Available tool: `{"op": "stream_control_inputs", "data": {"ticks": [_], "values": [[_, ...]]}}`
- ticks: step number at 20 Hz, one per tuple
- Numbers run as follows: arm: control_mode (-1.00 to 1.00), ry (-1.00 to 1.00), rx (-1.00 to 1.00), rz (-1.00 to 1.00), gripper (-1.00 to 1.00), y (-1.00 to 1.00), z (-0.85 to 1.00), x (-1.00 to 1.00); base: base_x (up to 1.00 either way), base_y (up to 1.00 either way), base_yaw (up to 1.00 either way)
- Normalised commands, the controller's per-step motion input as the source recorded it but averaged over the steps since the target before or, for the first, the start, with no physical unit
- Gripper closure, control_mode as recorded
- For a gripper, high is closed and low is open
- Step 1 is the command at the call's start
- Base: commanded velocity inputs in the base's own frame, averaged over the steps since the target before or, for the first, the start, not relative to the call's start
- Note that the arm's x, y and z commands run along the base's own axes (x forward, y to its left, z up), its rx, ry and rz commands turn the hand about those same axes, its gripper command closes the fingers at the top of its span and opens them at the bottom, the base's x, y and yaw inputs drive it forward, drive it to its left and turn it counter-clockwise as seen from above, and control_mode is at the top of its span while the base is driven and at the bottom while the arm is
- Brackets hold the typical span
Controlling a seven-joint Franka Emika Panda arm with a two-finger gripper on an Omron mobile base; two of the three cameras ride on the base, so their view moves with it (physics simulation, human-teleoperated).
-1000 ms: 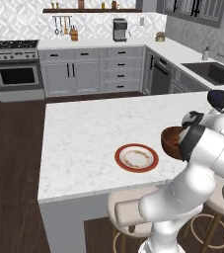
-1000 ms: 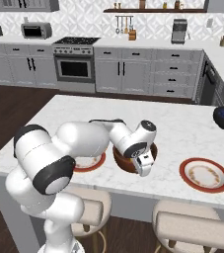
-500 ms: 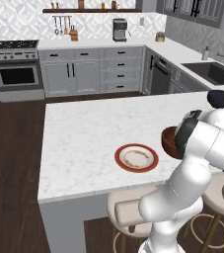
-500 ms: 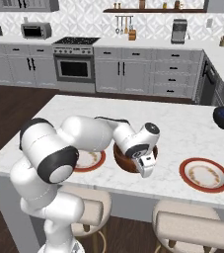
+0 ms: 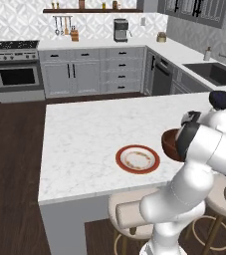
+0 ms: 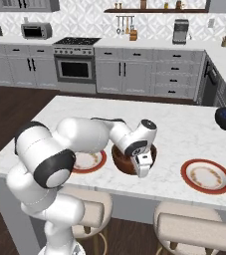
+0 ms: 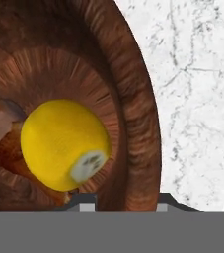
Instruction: Pick the chicken drumstick and lemon from their plates and place them in the bowl. Then put the bowl in the fridge.
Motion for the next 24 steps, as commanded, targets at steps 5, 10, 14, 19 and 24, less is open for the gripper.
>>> {"op": "stream_control_inputs", "data": {"ticks": [5,10,14,19,24], "values": [[-1.0,0.0,-0.07,-0.13,1.0,0.17,0.78,-0.85,0.0,0.0,0.0],[-1.0,-0.15,-0.03,0.02,1.0,0.27,0.79,-1.0,0.0,0.0,0.0],[-1.0,-0.4,0.01,0.05,1.0,0.54,0.54,-0.92,0.0,0.0,0.0],[-1.0,-0.01,0.09,0.19,1.0,0.61,1.0,-0.51,0.0,0.0,0.0],[-1.0,0.3,0.05,0.29,1.0,0.62,0.98,-0.33,0.0,0.0,0.0]]}}
